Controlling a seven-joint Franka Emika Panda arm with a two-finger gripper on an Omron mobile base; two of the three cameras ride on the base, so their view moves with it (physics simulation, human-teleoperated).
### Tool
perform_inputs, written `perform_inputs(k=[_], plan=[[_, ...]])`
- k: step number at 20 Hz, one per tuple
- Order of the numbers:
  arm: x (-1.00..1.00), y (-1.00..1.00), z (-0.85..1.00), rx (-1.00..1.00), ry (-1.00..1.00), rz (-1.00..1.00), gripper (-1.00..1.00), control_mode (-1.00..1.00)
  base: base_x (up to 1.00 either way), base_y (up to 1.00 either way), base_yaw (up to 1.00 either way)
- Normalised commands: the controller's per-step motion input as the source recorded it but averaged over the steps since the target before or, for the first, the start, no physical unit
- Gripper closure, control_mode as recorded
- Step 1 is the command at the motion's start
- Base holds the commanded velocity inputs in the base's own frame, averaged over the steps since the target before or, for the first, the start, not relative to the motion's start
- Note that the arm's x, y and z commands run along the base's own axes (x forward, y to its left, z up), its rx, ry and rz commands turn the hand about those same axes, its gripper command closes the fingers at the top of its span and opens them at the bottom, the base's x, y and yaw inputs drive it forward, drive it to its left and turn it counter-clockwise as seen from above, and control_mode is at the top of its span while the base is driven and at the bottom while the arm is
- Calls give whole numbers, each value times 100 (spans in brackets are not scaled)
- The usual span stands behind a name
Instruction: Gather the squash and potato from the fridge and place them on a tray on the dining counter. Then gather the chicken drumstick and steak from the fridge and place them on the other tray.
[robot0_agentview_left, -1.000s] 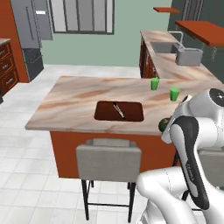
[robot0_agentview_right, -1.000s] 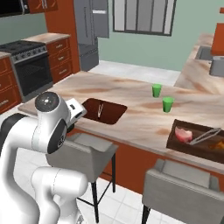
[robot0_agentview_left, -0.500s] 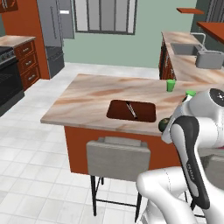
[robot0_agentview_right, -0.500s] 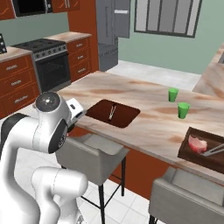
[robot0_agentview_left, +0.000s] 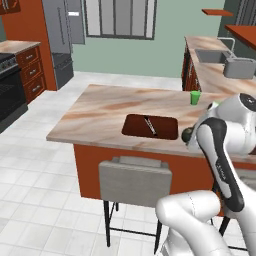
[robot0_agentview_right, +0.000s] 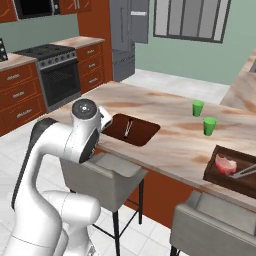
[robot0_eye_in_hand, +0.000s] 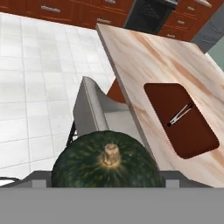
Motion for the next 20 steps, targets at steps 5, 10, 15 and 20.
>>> perform_inputs(k=[5, 10, 15, 20], plan=[[84, -58, -10, 5, 2, 9, 100, -100, 0, 0, 0], [82, -60, -21, 5, 8, 11, 100, -100, 0, 0, 0], [71, -52, -12, 7, 6, 10, 100, -100, 0, 0, 0], [78, -19, -18, 3, 10, 12, 100, -100, 0, 0, 0]])
